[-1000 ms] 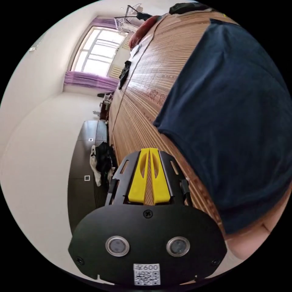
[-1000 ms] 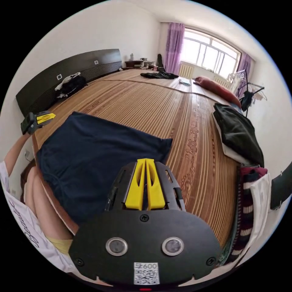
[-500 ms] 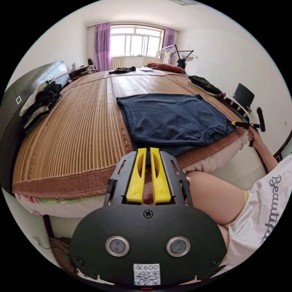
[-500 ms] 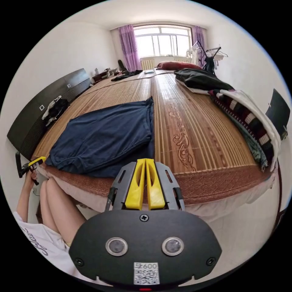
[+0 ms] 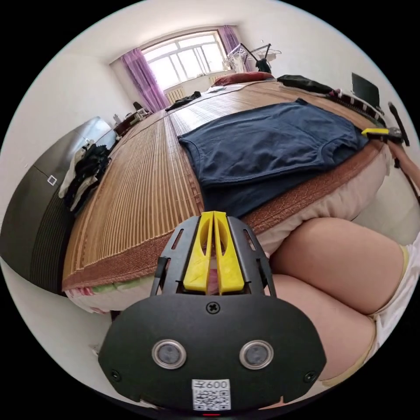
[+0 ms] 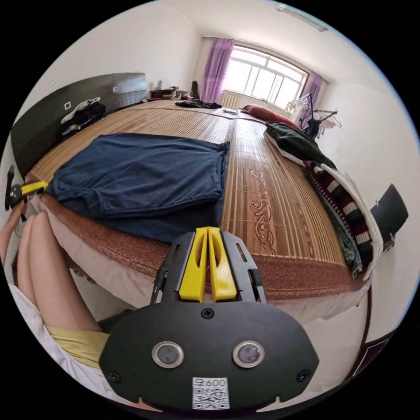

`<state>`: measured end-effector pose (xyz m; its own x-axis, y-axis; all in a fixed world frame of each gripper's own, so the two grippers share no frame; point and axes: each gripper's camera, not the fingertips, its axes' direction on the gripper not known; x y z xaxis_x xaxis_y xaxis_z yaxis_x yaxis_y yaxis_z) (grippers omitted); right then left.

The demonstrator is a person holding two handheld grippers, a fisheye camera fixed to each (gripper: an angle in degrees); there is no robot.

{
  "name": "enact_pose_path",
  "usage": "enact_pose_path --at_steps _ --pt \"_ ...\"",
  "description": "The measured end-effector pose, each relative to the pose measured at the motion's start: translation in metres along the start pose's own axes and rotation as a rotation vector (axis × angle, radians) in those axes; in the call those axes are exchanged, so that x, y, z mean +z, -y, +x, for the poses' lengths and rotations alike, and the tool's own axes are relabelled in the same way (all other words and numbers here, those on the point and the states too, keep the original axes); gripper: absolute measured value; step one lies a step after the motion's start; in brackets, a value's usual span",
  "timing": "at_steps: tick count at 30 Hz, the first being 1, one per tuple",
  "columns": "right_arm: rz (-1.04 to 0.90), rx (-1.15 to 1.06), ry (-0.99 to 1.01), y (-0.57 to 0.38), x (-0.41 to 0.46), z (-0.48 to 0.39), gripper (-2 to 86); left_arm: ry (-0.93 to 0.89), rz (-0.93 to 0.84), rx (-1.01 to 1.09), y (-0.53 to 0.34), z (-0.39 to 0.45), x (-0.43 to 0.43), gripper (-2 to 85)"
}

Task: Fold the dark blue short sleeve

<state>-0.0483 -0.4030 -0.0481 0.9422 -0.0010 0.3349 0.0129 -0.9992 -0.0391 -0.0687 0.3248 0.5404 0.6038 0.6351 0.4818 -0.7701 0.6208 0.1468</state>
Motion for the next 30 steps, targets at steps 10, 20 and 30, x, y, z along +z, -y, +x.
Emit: enact_pose_path --at_steps 10,20,30 --pt "0.010 0.125 0.047 -0.022 -0.017 0.016 -0.8 0.181 -0.039 0.014 -0.016 0.038 -0.008 0.8" --pt "0.240 -0.050 0.274 -0.013 0.006 -0.086 -0.9 -0.346 0.249 -0.054 0.064 0.080 -0.051 0.4" --pt "0.085 -0.204 0.238 0.018 0.033 -0.094 -0.9 -0.502 -0.068 -0.163 0.093 0.089 0.046 0.2"
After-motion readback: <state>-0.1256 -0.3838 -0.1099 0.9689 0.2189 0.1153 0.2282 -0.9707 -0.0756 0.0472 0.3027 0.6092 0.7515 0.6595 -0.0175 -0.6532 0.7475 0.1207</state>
